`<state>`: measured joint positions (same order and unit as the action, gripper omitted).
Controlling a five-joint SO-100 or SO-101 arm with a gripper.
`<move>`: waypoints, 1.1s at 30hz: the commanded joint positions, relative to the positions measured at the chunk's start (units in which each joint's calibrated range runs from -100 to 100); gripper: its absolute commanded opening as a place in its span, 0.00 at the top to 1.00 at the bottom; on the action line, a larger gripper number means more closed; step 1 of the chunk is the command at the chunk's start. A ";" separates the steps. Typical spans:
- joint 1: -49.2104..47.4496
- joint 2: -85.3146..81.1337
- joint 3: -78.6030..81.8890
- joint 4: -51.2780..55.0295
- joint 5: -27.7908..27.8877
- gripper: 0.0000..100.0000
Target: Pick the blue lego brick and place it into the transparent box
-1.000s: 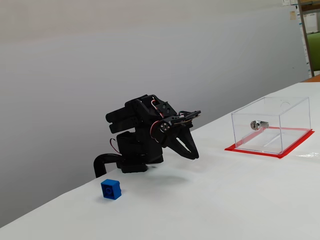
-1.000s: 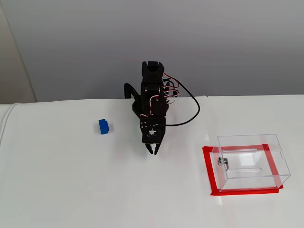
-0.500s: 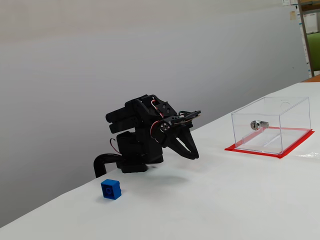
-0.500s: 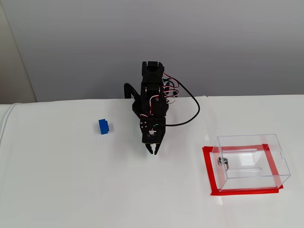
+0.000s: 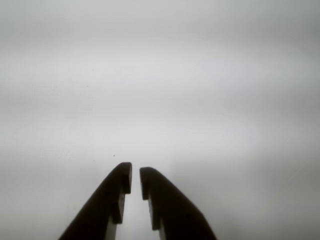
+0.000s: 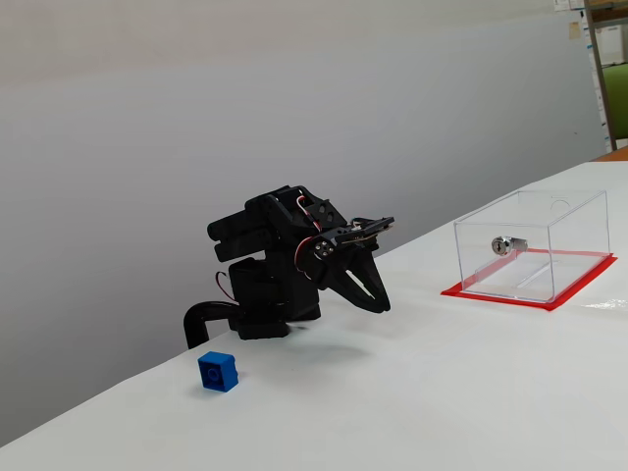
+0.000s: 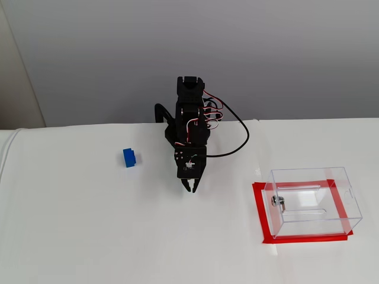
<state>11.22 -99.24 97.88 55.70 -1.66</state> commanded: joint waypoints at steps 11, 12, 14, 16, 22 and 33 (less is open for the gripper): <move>-0.39 -0.51 0.13 -0.87 0.04 0.98; -0.39 -0.51 0.13 -0.87 0.04 0.98; -0.39 -0.51 0.13 -0.87 0.04 0.98; -0.39 -0.51 0.13 -0.87 0.04 0.98; -0.39 -0.51 0.13 -0.87 0.04 0.98; -0.02 -0.51 0.13 -0.87 -0.32 0.98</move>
<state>11.22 -99.24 97.88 55.70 -1.76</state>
